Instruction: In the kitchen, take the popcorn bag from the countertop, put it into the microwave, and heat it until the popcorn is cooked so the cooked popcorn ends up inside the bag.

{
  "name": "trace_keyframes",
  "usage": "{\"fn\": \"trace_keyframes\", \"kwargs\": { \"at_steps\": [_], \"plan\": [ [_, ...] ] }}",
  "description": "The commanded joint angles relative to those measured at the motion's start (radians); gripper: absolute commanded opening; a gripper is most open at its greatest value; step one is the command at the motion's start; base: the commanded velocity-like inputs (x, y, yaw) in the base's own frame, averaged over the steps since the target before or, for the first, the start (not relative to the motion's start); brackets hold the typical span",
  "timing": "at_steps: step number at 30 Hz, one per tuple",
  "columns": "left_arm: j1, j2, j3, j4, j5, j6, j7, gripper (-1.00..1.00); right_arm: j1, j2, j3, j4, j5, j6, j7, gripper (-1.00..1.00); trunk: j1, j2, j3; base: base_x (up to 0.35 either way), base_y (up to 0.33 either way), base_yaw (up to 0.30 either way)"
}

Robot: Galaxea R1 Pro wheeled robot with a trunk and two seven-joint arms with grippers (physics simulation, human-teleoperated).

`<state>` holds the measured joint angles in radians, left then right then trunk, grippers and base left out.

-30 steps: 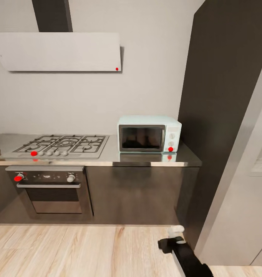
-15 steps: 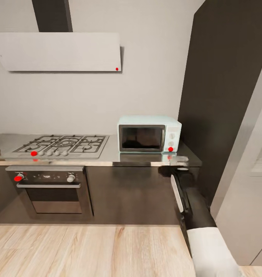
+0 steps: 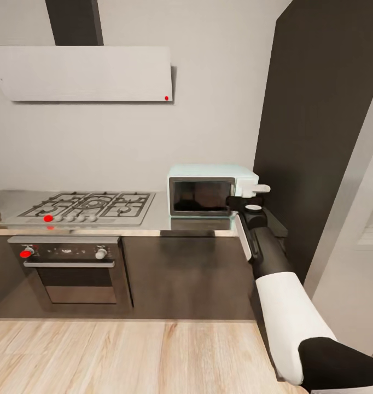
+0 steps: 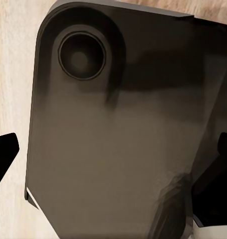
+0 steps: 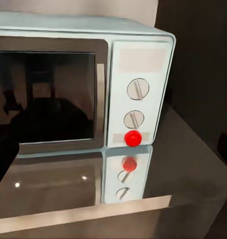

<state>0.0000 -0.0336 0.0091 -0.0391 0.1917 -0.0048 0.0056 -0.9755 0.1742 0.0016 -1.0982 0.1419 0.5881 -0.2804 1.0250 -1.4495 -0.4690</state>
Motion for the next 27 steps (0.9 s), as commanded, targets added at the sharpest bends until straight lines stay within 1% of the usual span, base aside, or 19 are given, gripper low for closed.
{"fn": "trace_keyframes", "kwargs": {
  "at_steps": [1, 5, 10, 13, 15, 27],
  "plan": [
    [0.000, 0.000, 0.000, -0.001, 0.006, 0.000, 0.001, 1.00, 0.000, 0.000, 0.001, -0.004, 0.010, 0.010, 0.001, 1.00, 0.000, -0.001, -0.001, 0.000, 0.000, 0.000],
    [0.000, 0.001, 0.000, -0.001, 0.007, -0.001, 0.001, 1.00, 0.000, 0.000, 0.004, 0.009, 0.009, 0.011, 0.010, 1.00, 0.000, -0.001, -0.001, 0.000, 0.000, 0.000],
    [0.000, 0.001, 0.001, -0.002, 0.008, -0.001, 0.001, 1.00, -0.001, 0.000, 0.004, 0.064, 0.008, 0.011, 0.081, 1.00, 0.000, -0.001, -0.001, 0.000, 0.000, 0.000],
    [0.000, 0.001, 0.001, -0.001, 0.008, -0.001, 0.002, 1.00, -0.001, 0.000, -0.001, 0.112, 0.010, 0.001, 0.082, 1.00, 0.000, -0.001, -0.001, 0.000, 0.000, 0.000],
    [0.000, 0.001, 0.001, -0.002, 0.008, -0.001, 0.002, 1.00, -0.002, 0.000, -0.003, 0.128, 0.012, -0.004, 0.081, 1.00, 0.000, -0.001, -0.001, 0.000, 0.000, 0.000],
    [0.000, 0.000, 0.001, -0.001, 0.008, 0.000, 0.001, 1.00, -0.002, 0.000, -0.005, 0.128, 0.017, -0.035, 0.083, 1.00, 0.000, -0.001, -0.001, 0.000, 0.000, 0.000]
  ]
}}
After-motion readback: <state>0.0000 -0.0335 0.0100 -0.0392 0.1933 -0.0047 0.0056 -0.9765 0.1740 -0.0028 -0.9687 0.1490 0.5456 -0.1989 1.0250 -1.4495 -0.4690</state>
